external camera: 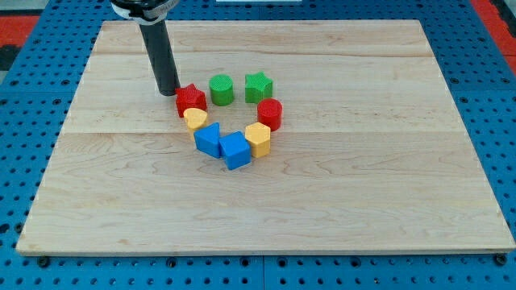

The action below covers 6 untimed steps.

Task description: Adjust the green circlered star and cube

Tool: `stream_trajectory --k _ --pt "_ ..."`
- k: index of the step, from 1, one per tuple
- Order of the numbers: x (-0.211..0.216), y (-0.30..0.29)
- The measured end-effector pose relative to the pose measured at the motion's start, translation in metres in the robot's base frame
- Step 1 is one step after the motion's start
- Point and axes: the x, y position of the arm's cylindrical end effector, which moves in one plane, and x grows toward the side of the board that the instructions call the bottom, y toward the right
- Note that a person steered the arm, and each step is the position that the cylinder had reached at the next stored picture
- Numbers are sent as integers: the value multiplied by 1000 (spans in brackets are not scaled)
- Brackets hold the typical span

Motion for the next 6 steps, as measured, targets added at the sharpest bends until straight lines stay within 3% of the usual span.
stream_trajectory --k 2,4,6 --pt "21 -11" --pt "89 -30" --pt "160 53"
